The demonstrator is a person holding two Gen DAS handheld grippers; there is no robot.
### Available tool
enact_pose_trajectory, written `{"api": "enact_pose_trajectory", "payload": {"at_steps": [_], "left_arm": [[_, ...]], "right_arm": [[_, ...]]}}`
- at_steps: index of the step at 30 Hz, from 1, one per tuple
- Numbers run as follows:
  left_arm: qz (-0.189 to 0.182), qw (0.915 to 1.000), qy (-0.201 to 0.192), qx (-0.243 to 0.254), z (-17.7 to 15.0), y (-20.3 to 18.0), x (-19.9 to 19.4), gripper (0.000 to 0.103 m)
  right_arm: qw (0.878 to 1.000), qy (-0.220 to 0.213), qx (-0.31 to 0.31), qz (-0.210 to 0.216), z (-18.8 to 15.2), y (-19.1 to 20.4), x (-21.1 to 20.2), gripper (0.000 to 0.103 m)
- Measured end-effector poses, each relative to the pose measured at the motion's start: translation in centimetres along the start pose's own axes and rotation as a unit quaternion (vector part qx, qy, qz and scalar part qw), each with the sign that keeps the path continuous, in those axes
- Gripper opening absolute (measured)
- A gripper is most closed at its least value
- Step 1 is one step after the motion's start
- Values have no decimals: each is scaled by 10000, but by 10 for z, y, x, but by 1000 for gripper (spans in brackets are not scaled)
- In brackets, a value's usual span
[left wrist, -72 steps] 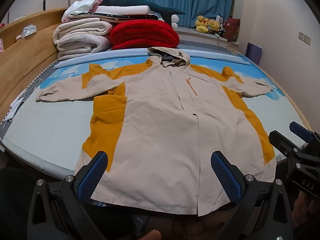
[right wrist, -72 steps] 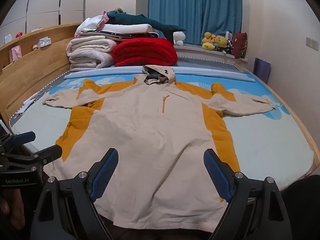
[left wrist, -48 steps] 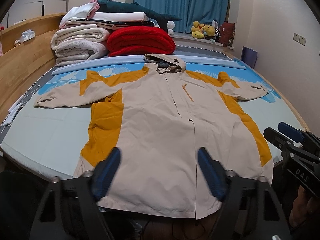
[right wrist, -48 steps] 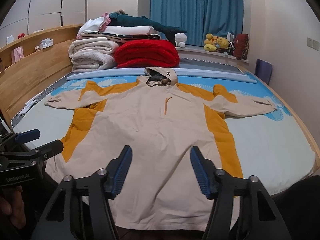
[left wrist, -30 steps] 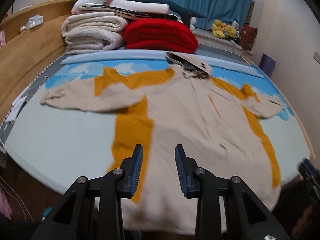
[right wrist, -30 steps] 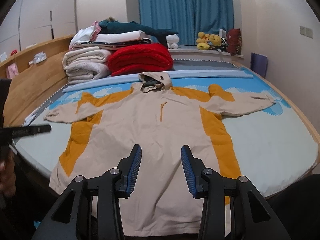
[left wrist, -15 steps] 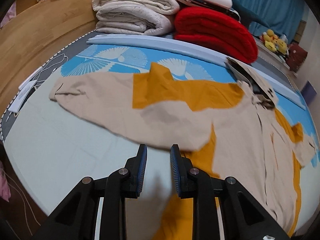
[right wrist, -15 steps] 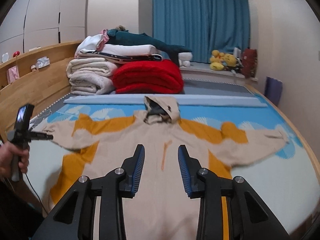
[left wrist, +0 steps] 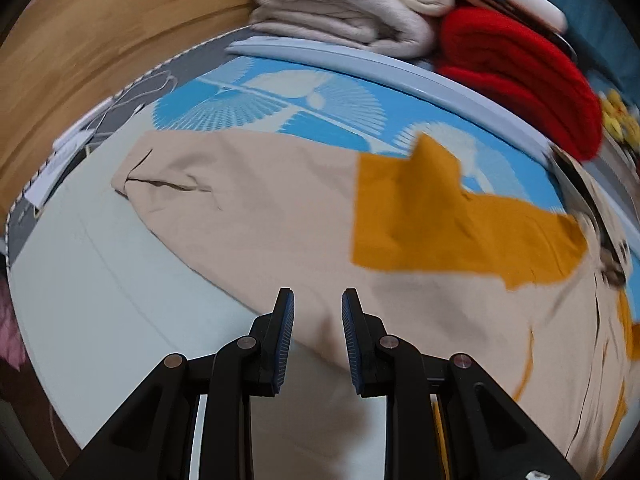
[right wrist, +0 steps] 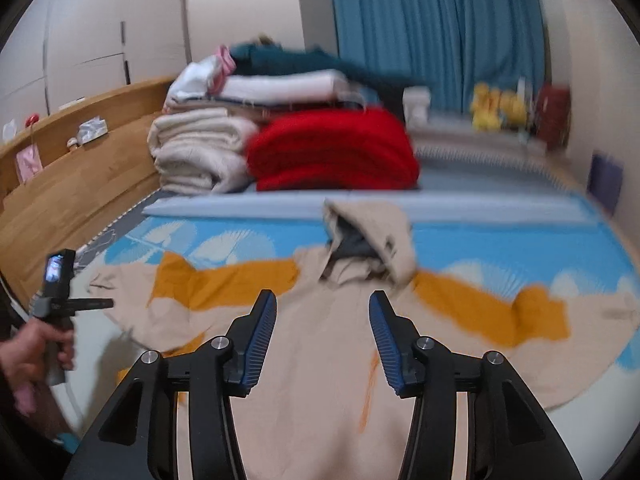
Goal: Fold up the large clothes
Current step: 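Reach the left gripper to the sleeve cuff nearest it and grasp, then fold the held sleeve across the jacket body with the left gripper, release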
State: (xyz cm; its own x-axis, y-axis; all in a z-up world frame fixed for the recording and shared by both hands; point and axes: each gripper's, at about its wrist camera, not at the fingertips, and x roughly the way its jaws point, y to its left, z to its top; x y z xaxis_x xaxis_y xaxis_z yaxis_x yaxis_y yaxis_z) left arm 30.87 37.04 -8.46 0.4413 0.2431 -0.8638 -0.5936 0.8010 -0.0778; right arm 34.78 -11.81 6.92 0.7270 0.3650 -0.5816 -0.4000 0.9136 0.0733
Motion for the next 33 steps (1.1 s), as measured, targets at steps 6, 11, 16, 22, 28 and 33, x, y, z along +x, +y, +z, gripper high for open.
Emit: {"api": "enact_pose_trajectory", "payload": {"at_steps": [6, 11, 16, 22, 28, 33], "left_arm": [[366, 9975, 128, -587, 22, 53, 39, 30], [538, 9869, 137, -1518, 28, 118, 62, 37], [376, 9762, 113, -2131, 26, 162, 85, 40], [105, 9725, 82, -2326, 27, 172, 94, 2], [108, 9760, -776, -2033, 55, 138, 41, 0], [-618, 9775, -1474, -1373, 78, 48, -29, 0]], "right_arm": [[9998, 175, 3, 122, -6, 4, 22, 33], [9985, 543, 50, 52, -16, -2, 49, 10], [9940, 1056, 265, 50, -26, -12, 76, 15], [9891, 1437, 302, 123, -38, -15, 98, 23], [9884, 1510, 158, -54, -40, -10, 102, 23], [9895, 1415, 138, -270, -37, -14, 95, 14]]}}
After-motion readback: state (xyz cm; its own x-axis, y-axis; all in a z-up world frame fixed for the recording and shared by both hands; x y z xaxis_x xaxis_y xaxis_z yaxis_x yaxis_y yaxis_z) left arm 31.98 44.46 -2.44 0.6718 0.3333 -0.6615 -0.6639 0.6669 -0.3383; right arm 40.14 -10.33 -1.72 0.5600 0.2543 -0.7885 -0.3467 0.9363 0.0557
